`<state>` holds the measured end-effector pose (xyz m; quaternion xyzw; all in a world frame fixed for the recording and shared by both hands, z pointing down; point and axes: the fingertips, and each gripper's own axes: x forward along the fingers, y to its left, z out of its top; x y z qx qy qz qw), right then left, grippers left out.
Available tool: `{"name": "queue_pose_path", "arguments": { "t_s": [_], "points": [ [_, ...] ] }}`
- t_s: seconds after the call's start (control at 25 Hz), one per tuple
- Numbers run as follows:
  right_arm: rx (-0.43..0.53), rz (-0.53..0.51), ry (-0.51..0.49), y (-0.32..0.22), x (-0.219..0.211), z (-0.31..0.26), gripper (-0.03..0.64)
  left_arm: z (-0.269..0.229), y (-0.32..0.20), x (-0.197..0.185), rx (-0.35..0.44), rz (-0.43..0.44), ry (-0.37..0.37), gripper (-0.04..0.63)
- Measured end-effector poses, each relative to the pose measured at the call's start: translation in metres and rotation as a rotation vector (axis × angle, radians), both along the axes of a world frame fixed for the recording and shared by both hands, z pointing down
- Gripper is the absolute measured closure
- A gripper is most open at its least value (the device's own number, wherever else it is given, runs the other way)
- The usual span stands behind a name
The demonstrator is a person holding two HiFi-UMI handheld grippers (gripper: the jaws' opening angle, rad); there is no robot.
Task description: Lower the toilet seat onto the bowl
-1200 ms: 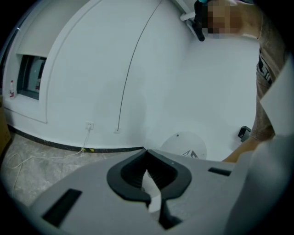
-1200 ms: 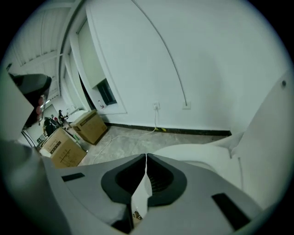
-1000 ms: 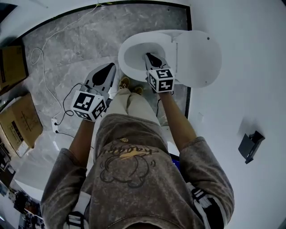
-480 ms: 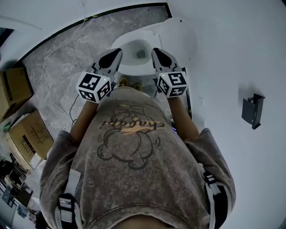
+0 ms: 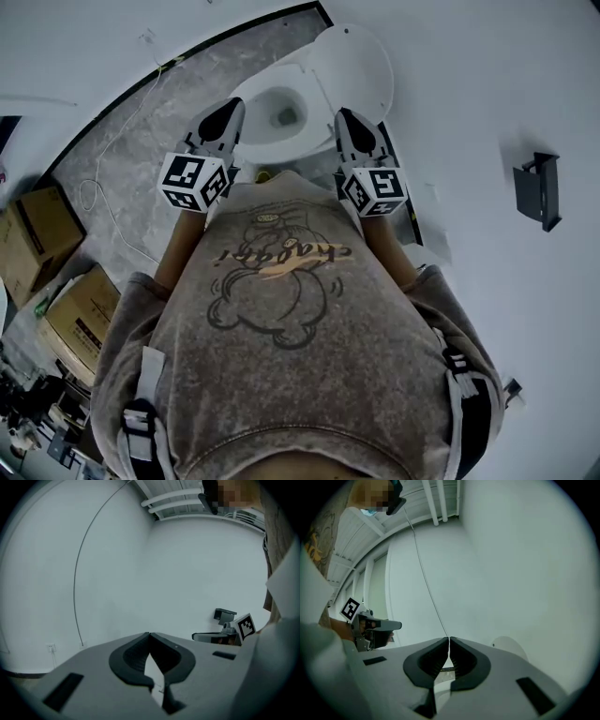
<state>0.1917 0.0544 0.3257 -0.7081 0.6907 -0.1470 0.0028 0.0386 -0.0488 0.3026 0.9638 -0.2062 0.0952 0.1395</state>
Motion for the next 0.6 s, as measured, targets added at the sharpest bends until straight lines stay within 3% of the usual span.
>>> {"name": "queue_pose_path", "arguments": {
  "t_s": [0.6],
  "points": [
    [0.021, 0.007, 0.016, -0.010, 0.020, -0.003, 0.589, 0.006, -0.013, 0.017, -0.003, -0.016, -0.001, 0.586]
  ]
}}
